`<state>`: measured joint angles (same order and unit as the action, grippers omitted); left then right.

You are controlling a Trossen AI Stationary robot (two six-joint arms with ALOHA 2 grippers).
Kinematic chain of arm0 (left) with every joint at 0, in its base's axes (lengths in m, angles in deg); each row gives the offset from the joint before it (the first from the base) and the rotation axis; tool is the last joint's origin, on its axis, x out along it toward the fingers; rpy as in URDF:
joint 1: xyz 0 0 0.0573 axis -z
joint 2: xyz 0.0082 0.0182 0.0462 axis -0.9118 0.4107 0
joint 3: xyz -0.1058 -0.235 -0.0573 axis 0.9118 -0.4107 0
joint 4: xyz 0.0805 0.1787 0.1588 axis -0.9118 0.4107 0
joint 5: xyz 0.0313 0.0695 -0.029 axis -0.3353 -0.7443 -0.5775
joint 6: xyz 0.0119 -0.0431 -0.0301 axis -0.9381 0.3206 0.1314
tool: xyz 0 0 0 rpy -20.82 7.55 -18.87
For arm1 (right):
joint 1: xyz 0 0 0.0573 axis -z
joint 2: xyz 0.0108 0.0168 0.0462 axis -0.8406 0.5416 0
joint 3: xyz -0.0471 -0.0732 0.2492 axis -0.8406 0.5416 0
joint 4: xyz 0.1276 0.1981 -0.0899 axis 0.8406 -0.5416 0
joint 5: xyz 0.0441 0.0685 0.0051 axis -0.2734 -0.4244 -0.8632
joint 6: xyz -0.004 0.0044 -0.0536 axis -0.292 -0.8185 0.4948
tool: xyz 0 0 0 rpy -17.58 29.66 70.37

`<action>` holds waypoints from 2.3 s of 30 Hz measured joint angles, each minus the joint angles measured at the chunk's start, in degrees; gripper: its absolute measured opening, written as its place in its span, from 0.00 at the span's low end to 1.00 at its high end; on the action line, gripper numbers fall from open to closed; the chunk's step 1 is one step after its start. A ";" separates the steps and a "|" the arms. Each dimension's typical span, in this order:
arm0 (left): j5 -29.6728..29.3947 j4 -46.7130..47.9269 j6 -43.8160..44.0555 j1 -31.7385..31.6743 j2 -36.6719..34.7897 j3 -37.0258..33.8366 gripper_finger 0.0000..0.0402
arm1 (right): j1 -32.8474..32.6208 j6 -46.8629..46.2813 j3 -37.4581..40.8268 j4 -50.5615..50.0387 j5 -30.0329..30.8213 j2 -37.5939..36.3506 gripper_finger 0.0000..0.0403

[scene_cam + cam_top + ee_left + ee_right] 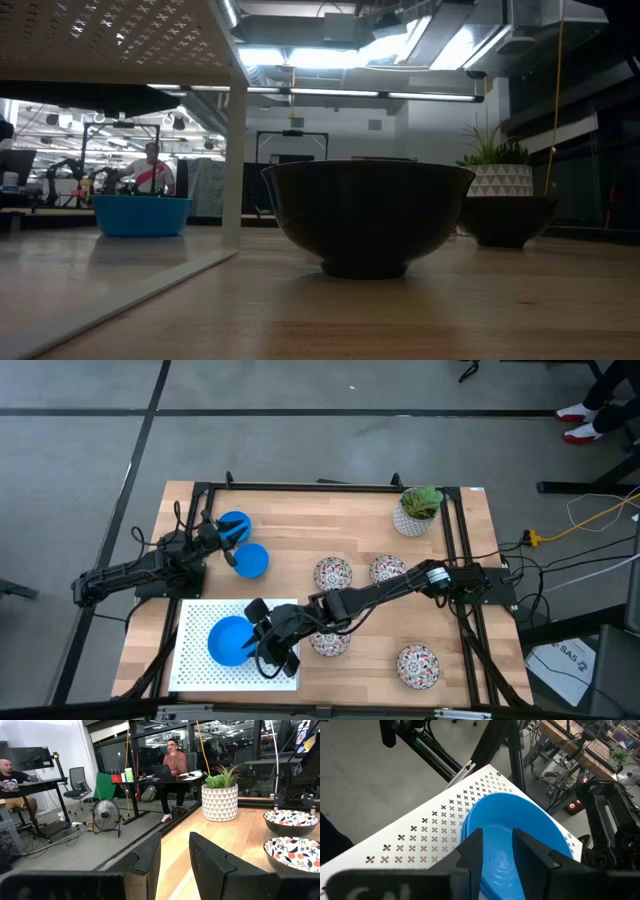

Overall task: Pick & Place Mini bowls
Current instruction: Stack the blue bowl on the stacked blue bowls on the shelf

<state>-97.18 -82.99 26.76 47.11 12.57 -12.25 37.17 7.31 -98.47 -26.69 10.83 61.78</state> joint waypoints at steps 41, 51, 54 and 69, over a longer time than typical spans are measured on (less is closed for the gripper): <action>-0.01 0.00 0.00 -0.01 0.02 0.00 0.24 | 4.07 -8.05 -0.42 -2.47 0.63 -2.89 0.26; -0.01 0.00 0.00 0.00 0.02 0.00 0.24 | 5.24 -10.11 -0.44 -3.60 1.05 -5.12 0.26; 0.00 0.00 0.00 0.01 0.02 0.00 0.24 | 5.47 -10.12 -0.45 -4.49 1.03 -6.32 0.26; -0.01 -0.04 0.00 0.00 0.07 0.00 0.24 | 6.84 -10.51 -0.48 -14.61 1.02 -10.88 0.26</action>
<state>-97.19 -83.03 26.76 47.11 12.64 -12.25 44.01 -3.20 -98.95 -41.30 11.85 50.90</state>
